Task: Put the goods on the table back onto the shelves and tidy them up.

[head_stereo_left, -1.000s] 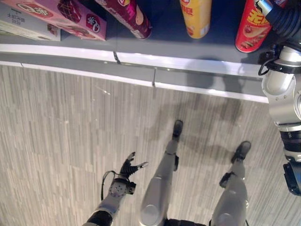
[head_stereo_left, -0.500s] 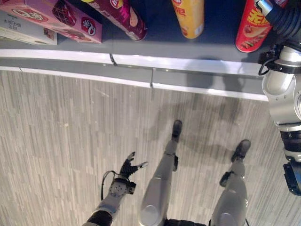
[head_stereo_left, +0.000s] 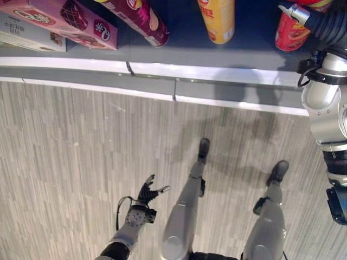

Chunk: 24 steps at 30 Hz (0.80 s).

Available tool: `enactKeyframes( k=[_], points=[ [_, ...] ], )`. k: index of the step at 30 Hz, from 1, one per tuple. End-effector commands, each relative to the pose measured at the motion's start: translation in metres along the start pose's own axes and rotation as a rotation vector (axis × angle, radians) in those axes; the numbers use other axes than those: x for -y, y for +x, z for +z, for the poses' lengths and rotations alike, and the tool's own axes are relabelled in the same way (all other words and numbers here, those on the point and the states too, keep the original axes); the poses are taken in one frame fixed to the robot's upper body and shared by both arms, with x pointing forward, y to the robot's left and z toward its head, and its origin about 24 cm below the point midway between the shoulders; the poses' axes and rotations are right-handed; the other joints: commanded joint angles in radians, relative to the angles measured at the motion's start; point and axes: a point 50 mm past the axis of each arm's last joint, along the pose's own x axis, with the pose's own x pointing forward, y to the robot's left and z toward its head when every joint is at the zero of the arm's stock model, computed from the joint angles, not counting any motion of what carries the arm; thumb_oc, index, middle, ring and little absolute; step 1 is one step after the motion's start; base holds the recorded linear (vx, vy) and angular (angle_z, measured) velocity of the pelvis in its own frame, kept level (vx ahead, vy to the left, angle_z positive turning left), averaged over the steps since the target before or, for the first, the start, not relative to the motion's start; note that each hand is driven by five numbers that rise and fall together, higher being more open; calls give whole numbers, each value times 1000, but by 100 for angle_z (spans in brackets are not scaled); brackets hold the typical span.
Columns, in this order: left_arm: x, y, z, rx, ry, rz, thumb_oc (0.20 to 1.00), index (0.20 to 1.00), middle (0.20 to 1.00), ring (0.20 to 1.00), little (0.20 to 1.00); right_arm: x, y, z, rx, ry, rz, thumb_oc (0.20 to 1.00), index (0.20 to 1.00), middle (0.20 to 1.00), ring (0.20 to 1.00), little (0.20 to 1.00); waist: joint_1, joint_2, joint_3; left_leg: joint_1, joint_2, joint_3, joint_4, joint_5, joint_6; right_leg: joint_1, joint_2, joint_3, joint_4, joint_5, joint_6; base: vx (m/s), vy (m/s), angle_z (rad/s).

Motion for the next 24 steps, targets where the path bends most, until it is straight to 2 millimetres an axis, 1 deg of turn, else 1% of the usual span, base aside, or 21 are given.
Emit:
enactKeyframes(
  k=[1,2,5,6,7,8,9,10,12,13,14,16,17,19,20,21,22,23,24],
  points=[
    [-14,-6,-9,-24,-20,50,1000,1000,1000,1000,1000,25,22,25,166,31,-157,1000,1000,1000,1000,1000,-8,34,-2,-30,129,90,6,-10,-75,-93,4,121,135,-59,-26,0,0,0],
    [-14,-6,-9,-26,-18,49,1000,1000,1000,1000,1000,26,22,28,171,40,-159,1000,1000,1000,1000,1000,-8,32,-2,-26,131,91,11,-20,-77,-89,5,121,137,-66,-26,-32,13,-2],
    [-13,-7,-11,-36,-21,48,1000,1000,1000,1000,1000,28,18,33,176,78,-163,1000,1000,1000,1000,1000,-12,30,-2,-22,134,93,24,-26,-77,-85,6,126,144,-70,-28,-33,17,0],
    [-12,-7,-12,-43,-25,48,1000,1000,1000,1000,1000,27,13,35,169,101,-154,1000,1000,1000,1000,1000,-17,26,-5,-19,135,93,30,-24,-76,-82,8,129,146,-67,-29,-52,22,-1],
    [-12,-7,-13,-44,-25,48,1000,1000,1000,1000,1000,27,13,35,168,101,-153,1000,1000,1000,1000,1000,-16,25,-6,-19,135,93,30,-24,-76,-82,8,129,146,-66,-29,-36,15,-2],
    [-12,-8,-14,-52,-25,46,1000,1000,1000,1000,1000,26,8,34,161,110,-136,1000,1000,1000,1000,1000,-18,22,-7,-8,140,94,35,-34,-78,-74,10,128,151,-75,-30,-11,4,-3],
    [-12,-8,-14,-51,-25,46,1000,1000,1000,1000,1000,26,8,34,161,110,-137,1000,1000,1000,1000,1000,-18,22,-8,-12,139,93,32,-27,-76,-77,9,128,148,-69,-30,-24,8,-5],
    [-11,-9,-17,-65,-29,44,1000,1000,1000,1000,1000,24,-1,33,143,130,-113,1000,1000,1000,1000,1000,-24,13,-11,6,147,97,41,-39,-80,-58,15,125,151,-78,-32,-37,13,-4],
    [-8,-11,-21,-84,-27,37,1000,1000,1000,1000,1000,23,-13,33,121,156,-80,1000,1000,1000,1000,1000,-31,-2,-21,27,156,96,43,-44,-81,-36,19,119,148,-78,-32,-35,7,-1],
    [-7,-11,-22,-89,-27,36,1000,1000,1000,1000,1000,22,-17,32,113,162,-63,1000,1000,1000,1000,1000,-34,-7,-27,30,156,96,42,-38,-79,-32,18,117,144,-72,-33,0,0,0],
    [-6,-12,-24,-98,-20,32,1000,1000,1000,1000,1000,19,-25,31,94,173,-32,1000,1000,1000,1000,1000,-38,-16,-30,51,165,98,47,-51,-80,-9,21,113,144,-81,-33,0,0,0],
    [-3,-13,-27,-115,-24,27,1000,1000,1000,1000,1000,16,-39,30,70,190,24,1000,1000,1000,1000,1000,-46,-31,-36,76,171,100,51,-51,-79,18,22,108,139,-77,-35,0,5,-2],
    [-1,-13,-29,-124,-25,26,1000,1000,1000,1000,1000,14,-48,28,46,201,62,1000,1000,1000,1000,1000,-51,-40,-43,98,177,102,51,-59,-81,39,27,108,138,-85,-35,9,2,-5],
    [1,-14,-31,-139,-30,23,1000,1000,1000,1000,1000,10,-64,25,3,231,129,1000,1000,1000,1000,1000,-61,-58,-61,124,183,106,45,-55,-81,63,30,102,129,-79,-35,29,-3,-7],
    [1,-15,-35,-156,-27,24,1000,1000,1000,1000,1000,9,-74,25,-12,243,178,1000,1000,1000,1000,1000,-62,-67,-66,149,190,108,44,-63,-83,90,36,98,124,-85,-36,26,-8,-16],
    [1,-15,-35,-155,-27,23,1000,1000,1000,1000,1000,9,-74,25,-12,243,178,1000,1000,1000,1000,1000,-63,-67,-66,150,188,108,39,-56,-82,91,34,96,120,-79,-36,75,-14,-18],
    [1,-17,-41,-185,-28,28,1000,1000,1000,1000,1000,8,-91,22,-43,262,273,1000,1000,1000,1000,1000,-71,-85,-91,192,199,115,31,-64,-85,127,41,91,110,-83,-35,43,2,-21],
    [1,-17,-41,-185,-27,28,1000,1000,1000,1000,1000,8,-91,22,-44,261,274,1000,1000,1000,1000,1000,-71,-86,-91,193,197,115,25,-57,-84,129,40,90,105,-78,-35,132,-6,-12],
    [-2,-21,-52,-232,-10,36,1000,1000,1000,1000,1000,7,-112,23,-92,329,390,1000,1000,1000,1000,1000,-82,-106,-124,242,207,125,3,-56,-86,166,46,83,88,-77,-33,101,-4,-15]
  ],
)
